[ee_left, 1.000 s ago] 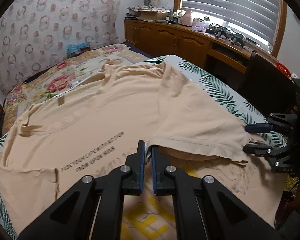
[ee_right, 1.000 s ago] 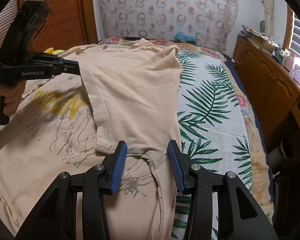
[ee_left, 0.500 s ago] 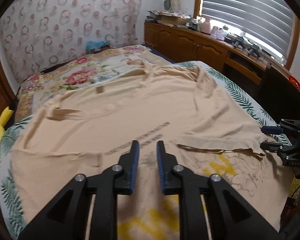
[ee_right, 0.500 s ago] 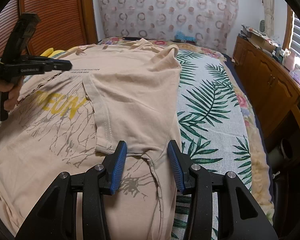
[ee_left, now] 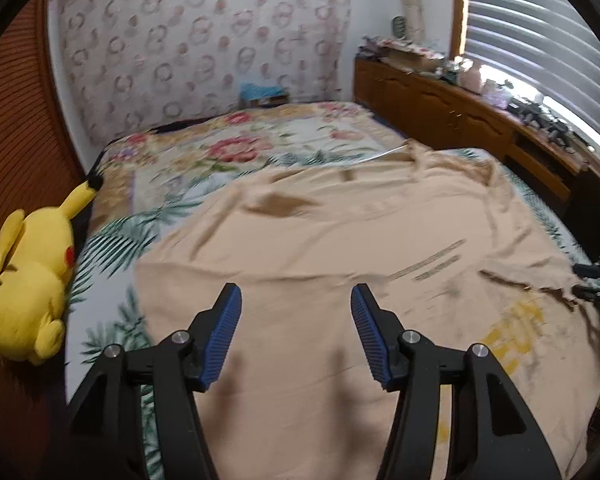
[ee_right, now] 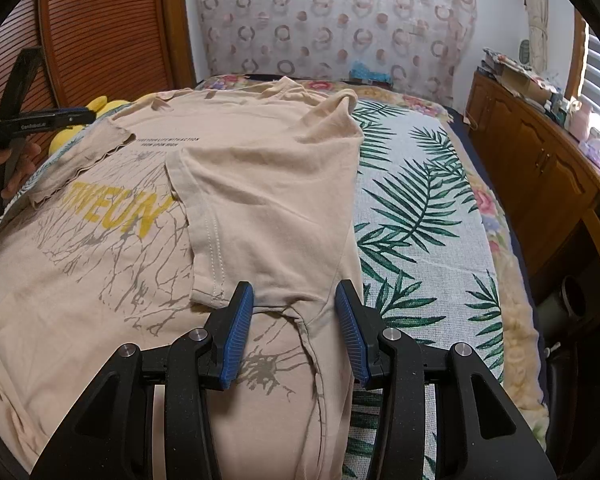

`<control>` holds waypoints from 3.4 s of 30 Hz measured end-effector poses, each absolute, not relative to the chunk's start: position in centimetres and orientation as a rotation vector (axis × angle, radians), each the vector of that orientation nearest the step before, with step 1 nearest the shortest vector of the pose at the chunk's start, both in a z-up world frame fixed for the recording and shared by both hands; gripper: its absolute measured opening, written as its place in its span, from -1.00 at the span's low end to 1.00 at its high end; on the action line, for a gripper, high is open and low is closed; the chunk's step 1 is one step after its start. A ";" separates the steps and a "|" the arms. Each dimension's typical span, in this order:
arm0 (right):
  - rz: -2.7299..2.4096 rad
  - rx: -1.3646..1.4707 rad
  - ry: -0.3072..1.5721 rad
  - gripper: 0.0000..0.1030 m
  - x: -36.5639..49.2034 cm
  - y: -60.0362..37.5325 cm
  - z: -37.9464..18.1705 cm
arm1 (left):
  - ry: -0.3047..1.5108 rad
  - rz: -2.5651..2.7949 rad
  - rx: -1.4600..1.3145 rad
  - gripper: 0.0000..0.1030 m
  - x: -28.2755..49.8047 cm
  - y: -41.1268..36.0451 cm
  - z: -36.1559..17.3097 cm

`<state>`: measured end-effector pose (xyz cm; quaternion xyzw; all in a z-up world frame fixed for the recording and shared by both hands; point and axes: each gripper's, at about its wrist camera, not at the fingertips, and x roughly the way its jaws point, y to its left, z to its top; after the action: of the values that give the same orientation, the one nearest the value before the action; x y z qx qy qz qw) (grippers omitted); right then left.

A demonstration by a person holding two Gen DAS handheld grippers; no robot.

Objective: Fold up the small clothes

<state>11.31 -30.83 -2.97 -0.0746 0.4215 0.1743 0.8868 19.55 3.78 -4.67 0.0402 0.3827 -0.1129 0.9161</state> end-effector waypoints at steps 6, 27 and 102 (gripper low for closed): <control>0.362 -0.155 0.877 -0.16 11.3 -30.8 -3.0 | 0.865 -0.179 0.071 0.11 20.3 6.5 -7.1; 0.392 -0.190 0.842 0.13 14.0 -29.6 0.1 | 0.892 -0.210 0.081 0.41 19.9 6.8 -8.8; 0.492 -0.203 0.726 -0.97 23.5 -25.5 4.1 | 0.704 -0.223 0.015 -0.96 17.6 9.7 1.1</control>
<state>23.50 -25.50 4.10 -0.0980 0.3511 0.2379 0.9003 17.60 9.73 1.10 0.0072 0.3443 -0.1087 0.9325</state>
